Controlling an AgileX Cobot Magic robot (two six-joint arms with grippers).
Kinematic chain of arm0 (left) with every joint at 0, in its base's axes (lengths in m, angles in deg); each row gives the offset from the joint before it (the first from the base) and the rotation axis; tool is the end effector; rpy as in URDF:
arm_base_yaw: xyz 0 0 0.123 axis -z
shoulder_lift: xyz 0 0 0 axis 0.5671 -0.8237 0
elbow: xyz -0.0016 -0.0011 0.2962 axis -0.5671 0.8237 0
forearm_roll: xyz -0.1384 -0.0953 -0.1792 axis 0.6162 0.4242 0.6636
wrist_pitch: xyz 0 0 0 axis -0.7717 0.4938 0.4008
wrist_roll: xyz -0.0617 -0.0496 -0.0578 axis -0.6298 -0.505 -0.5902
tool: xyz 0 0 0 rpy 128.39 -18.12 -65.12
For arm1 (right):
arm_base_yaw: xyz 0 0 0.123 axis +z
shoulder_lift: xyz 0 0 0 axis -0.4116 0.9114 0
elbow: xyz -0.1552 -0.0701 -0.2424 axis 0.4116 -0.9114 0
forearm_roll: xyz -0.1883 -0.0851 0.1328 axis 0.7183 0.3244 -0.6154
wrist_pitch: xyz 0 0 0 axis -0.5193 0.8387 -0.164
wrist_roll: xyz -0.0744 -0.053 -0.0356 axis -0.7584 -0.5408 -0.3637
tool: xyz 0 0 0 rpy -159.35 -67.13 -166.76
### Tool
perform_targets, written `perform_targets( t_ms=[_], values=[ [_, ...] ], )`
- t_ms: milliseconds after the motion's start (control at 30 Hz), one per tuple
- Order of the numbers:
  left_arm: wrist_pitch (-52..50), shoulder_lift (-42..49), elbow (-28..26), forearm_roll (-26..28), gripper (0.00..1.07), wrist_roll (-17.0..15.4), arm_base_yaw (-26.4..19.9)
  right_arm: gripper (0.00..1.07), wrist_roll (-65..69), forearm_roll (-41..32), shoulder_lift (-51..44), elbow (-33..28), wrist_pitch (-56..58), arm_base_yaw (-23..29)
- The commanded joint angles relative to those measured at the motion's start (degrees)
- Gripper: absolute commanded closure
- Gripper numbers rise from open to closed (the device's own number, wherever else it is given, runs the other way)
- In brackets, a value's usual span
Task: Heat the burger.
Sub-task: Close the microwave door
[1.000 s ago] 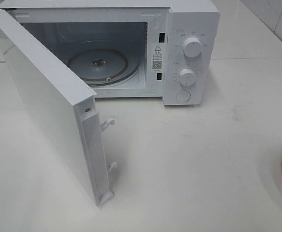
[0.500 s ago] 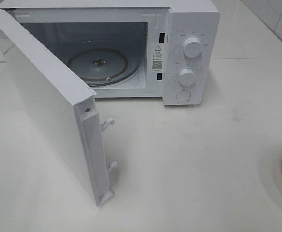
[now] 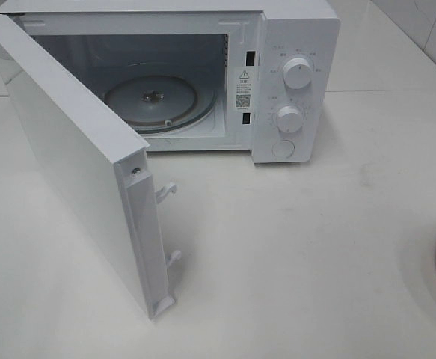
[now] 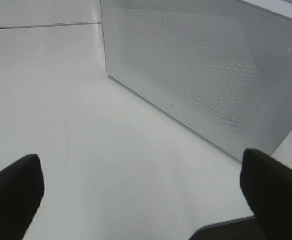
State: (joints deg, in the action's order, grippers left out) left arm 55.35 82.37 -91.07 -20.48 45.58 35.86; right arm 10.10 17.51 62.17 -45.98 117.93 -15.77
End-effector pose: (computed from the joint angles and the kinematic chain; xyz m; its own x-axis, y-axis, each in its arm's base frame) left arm -0.0203 -0.0174 0.2767 -0.4323 0.0493 -0.9004 0.2031 0.9782 -0.0440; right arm -0.0125 -0.0100 0.2761 -0.4029 0.0357 -0.9145 -0.0363 0.9978 0.0550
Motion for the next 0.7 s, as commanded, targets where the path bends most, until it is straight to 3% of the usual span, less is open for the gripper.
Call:
perform_targets(
  t_ms=[33,700],
  values=[
    [0.0,0.9,0.2,0.1,0.07,-0.2,0.0,0.39,-0.6,-0.1,-1.6,-0.2,-0.6,-0.2],
    [0.0,0.9,0.2,0.1,0.07,-0.2,0.0,0.39,-0.6,-0.1,-1.6,-0.2,-0.6,-0.2]
  ],
)
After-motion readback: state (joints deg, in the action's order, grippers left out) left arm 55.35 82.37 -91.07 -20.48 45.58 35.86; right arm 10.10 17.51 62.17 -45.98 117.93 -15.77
